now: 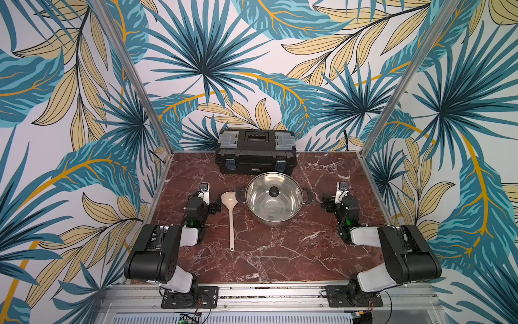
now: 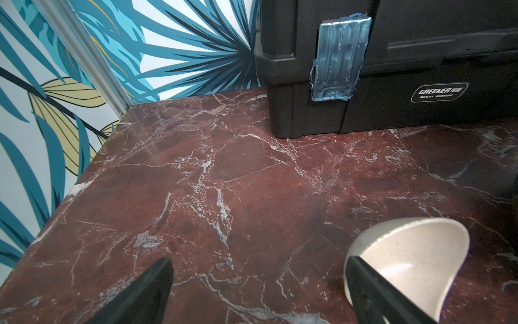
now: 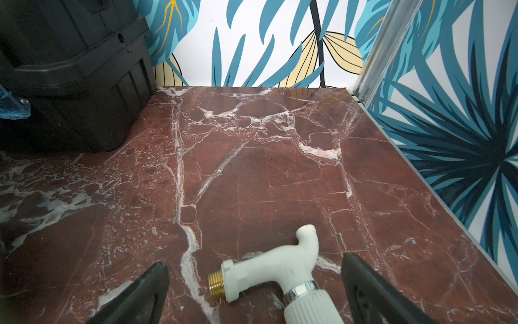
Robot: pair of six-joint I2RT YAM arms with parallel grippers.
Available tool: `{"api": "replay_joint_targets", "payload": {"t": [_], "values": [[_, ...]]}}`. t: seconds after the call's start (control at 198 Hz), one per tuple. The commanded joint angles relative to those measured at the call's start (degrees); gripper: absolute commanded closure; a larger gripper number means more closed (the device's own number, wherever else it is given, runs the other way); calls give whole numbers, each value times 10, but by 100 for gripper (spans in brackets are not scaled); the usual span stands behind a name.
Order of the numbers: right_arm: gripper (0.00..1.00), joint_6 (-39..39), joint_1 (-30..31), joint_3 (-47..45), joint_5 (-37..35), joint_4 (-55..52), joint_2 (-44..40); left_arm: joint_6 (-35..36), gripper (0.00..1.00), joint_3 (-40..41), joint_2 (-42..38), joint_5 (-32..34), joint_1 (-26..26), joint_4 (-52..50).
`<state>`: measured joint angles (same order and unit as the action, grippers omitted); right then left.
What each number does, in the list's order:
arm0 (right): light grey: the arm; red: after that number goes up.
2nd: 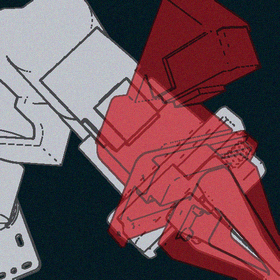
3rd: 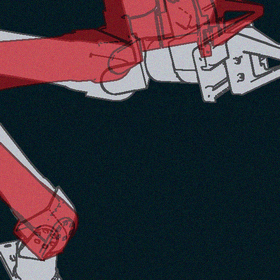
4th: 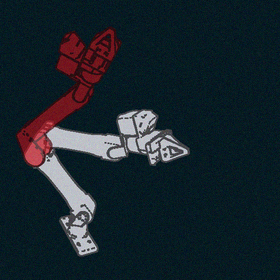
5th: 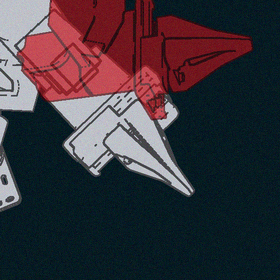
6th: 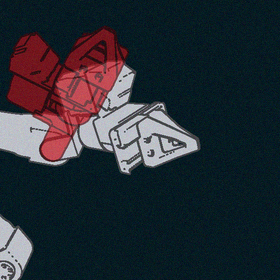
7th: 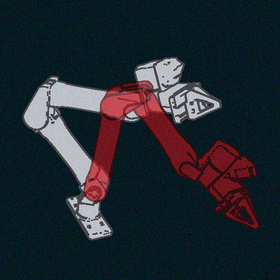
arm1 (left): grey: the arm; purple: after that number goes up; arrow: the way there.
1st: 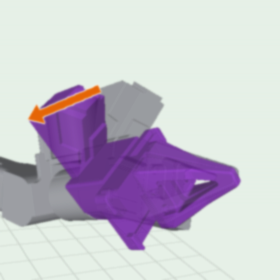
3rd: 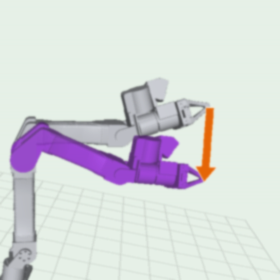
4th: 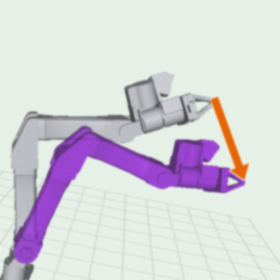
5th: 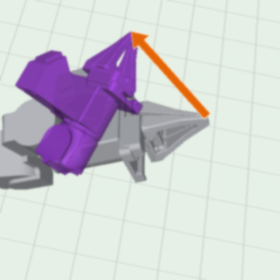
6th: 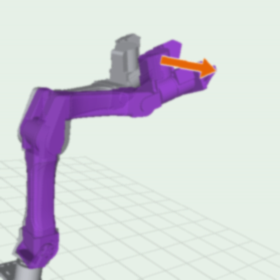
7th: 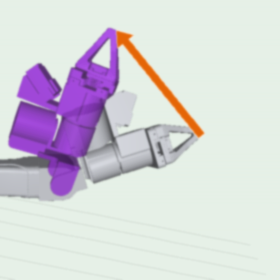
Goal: Stir the soup with a spoon
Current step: Pick up the lid from the pan.
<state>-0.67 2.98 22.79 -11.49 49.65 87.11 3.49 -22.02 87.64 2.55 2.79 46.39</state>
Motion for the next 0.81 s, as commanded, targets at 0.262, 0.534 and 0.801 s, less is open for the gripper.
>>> {"api": "replay_joint_targets", "payload": {"t": [0.262, 0.534, 0.801], "values": [[1, -3, -3, 1, 3, 6, -8, -2, 0, -17, -23, 19, -1, -9], [0, -96, 0, 180, -49, -416, -122, -85, 0, -230, -106, 94, 1, -472], [1, -258, -1, 331, 84, -659, -80, -197, 0, -395, -116, -2, 22, -713]]}}
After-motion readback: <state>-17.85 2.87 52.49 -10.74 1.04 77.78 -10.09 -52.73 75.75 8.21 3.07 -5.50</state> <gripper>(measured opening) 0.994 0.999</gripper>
